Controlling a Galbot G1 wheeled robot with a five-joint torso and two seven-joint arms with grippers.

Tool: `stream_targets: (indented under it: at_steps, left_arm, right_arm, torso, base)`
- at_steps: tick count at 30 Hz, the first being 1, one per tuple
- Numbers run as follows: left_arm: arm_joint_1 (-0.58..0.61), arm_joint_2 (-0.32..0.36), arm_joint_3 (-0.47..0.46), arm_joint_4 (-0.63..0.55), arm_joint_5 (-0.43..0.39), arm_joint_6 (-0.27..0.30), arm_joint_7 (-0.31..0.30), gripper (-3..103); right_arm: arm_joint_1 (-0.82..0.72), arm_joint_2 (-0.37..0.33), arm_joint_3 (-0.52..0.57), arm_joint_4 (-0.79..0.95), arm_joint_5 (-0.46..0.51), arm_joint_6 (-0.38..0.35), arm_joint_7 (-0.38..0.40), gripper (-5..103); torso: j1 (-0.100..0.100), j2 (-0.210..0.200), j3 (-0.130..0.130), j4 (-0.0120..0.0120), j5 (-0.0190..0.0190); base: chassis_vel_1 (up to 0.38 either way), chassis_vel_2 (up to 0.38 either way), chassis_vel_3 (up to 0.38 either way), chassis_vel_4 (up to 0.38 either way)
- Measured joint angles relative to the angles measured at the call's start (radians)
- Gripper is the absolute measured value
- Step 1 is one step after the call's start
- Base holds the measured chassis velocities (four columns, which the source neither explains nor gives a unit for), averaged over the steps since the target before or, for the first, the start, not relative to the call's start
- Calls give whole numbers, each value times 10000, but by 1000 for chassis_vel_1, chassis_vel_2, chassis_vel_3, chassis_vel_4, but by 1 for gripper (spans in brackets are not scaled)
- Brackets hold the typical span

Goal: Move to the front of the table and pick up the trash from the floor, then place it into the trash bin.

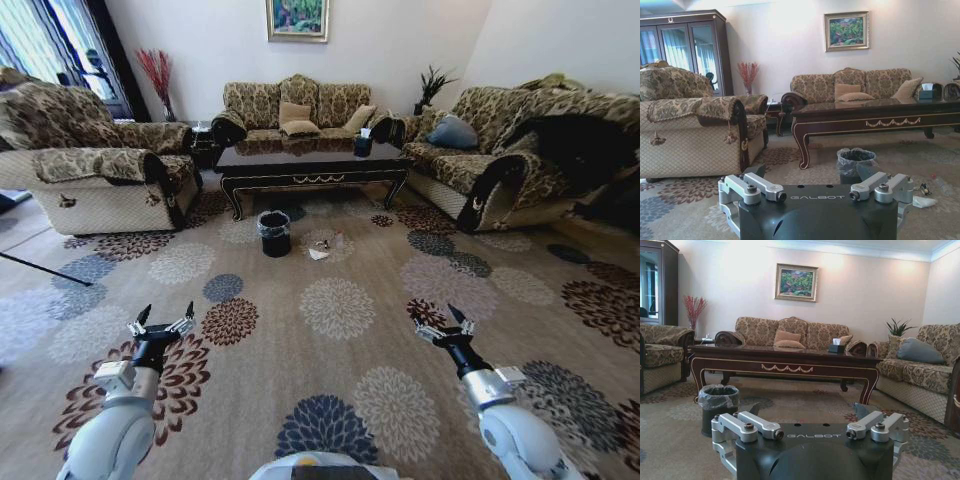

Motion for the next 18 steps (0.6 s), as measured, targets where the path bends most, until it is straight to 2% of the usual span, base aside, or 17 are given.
stream_targets:
  at_steps: [18]
  left_arm:
    - [13,12,35,-16,107,-125,-16,100]
  right_arm:
    - [-34,-2,64,81,-35,38,-17,100]
  torso:
    - [-198,-698,-498,0,0]
  base:
    - [0,0,0,0]
